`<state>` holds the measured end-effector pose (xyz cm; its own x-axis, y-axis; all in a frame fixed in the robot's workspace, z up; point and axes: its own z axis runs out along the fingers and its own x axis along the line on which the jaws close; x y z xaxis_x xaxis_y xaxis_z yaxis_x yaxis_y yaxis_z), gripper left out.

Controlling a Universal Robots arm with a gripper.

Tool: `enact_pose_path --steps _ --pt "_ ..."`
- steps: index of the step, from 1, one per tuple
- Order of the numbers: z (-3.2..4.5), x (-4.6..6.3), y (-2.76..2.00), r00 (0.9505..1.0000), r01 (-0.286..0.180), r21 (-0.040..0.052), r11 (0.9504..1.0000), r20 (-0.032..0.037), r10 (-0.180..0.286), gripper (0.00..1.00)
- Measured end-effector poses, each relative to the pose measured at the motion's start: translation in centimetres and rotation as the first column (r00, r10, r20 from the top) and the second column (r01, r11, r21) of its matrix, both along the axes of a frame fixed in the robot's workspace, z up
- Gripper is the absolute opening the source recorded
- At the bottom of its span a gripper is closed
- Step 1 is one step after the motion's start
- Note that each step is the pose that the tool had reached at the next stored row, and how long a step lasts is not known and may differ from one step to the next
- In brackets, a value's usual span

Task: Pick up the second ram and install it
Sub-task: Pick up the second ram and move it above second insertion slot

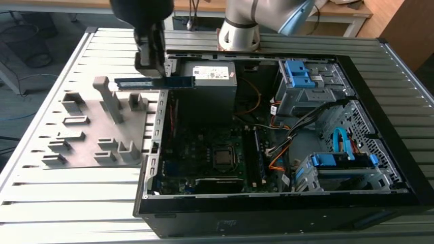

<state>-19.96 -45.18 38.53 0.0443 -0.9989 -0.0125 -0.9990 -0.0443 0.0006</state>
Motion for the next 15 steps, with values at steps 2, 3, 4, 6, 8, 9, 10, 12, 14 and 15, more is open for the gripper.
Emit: enact_pose_path --steps 2,3,4,6,8,9,10,12,14,15 --pt "-0.01 0.8 0.0 1.0 0.0 0.0001 1.0 -0.0001 0.0 0.14" --pt "0.0 1.2 0.0 1.0 0.0 0.0001 1.0 -0.0002 0.0 0.14" --pt "-0.01 1.6 0.0 1.0 0.0 0.0001 1.0 -0.0002 0.0 0.14" --pt "0.0 2.4 0.0 1.0 0.0 0.0 1.0 -0.0003 0.0 0.14" --pt "0.0 3.1 0.0 1.0 0.0 0.0001 1.0 -0.0003 0.0 0.14" --pt "0.0 3.4 0.0 1.0 0.0 0.0 1.0 -0.0003 0.0 0.14" --pt "-0.01 3.8 0.0 1.0 0.0 0.0001 1.0 -0.0003 0.0 0.14" --pt "-0.01 4.5 0.0 1.0 0.0 0.0001 1.0 -0.0004 0.0 0.14" --pt "-0.01 5.2 0.0 1.0 0.0 0.0001 1.0 -0.0004 0.0 0.14" --pt "0.0 5.5 0.0 1.0 0.0 0.0001 1.0 -0.0005 0.0 0.14"
